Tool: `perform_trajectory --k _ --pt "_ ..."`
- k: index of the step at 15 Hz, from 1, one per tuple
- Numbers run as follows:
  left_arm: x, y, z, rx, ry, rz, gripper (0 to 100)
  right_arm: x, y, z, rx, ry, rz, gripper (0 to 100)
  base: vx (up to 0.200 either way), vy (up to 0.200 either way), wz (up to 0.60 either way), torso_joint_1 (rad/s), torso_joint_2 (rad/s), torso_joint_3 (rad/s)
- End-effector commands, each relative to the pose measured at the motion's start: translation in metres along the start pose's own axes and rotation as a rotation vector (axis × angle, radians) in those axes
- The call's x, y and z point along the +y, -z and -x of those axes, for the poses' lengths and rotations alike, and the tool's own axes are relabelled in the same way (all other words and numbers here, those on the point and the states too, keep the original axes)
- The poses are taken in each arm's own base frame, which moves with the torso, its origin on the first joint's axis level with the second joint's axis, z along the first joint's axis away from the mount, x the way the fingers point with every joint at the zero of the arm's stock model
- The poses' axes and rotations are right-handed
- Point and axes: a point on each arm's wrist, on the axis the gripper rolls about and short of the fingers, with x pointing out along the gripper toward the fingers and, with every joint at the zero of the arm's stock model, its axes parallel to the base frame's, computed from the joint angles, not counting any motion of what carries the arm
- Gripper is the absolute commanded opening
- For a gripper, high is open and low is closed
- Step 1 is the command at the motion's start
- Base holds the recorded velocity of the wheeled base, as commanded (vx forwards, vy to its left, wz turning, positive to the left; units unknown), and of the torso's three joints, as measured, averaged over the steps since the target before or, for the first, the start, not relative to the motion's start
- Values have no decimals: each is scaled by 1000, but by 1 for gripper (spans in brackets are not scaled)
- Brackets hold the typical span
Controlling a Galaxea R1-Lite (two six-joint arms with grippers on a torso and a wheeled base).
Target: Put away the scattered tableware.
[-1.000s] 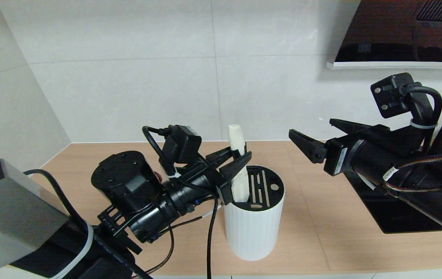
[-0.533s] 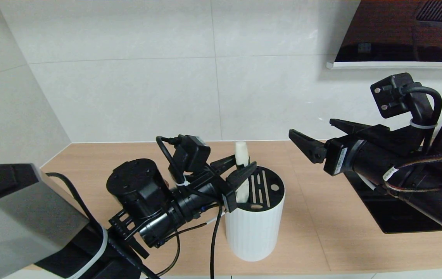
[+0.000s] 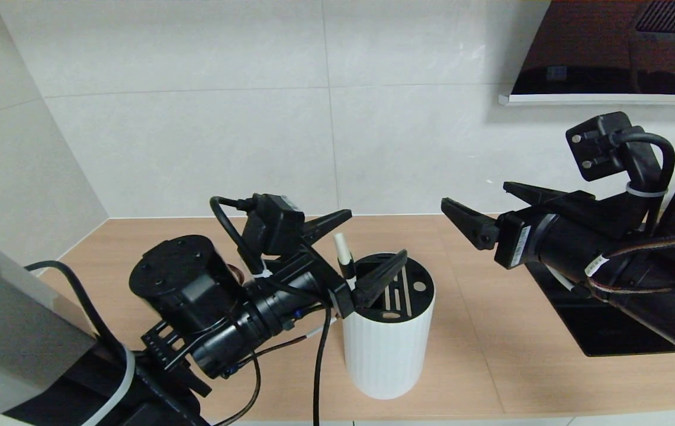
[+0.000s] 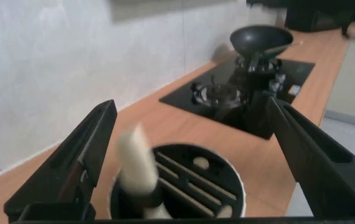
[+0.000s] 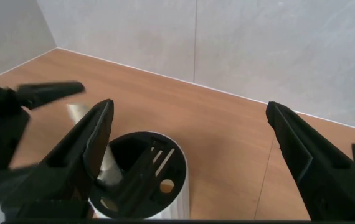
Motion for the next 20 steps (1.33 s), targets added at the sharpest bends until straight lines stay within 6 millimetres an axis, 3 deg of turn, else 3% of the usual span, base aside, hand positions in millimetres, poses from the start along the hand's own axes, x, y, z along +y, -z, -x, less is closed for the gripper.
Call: perform_trajectory --k 1,4,6,8,10,12,13,14,15,17,20 --pt "-4 -36 21 -71 -7 -14 100 -2 -4 5 -17 7 -1 100 0 0 0 0 0 0" --pt "-9 -95 68 -162 -32 -11 100 -30 -12 29 -53 103 11 100 0 0 0 0 0 0" --pt "-18 -115 100 -153 -29 14 100 -48 -16 59 -88 175 10 100 0 0 0 0 0 0" --pt "-25 -113 151 -81 -80 82 100 -70 -4 114 -116 302 21 100 0 0 0 0 0 0" --pt "-24 -116 182 -75 -174 76 100 -78 1 151 -165 367 33 100 0 0 0 0 0 0" --pt "-37 -115 224 -85 -274 85 100 -75 0 194 -219 412 39 100 0 0 0 0 0 0" --pt "-37 -115 226 -87 -280 83 100 -74 0 196 -224 412 39 100 0 0 0 0 0 0" --pt "-54 -113 261 -110 -339 83 100 -66 10 236 -203 414 42 100 0 0 0 0 0 0" --pt "-65 -109 279 -119 -362 88 100 -62 13 255 -191 417 48 100 0 0 0 0 0 0" --pt "-83 -98 305 -103 -433 78 100 -56 25 282 -156 453 57 100 0 0 0 0 0 0" --pt "-98 -92 321 -165 -465 31 100 -46 37 304 -186 553 175 100 0 0 0 0 0 0"
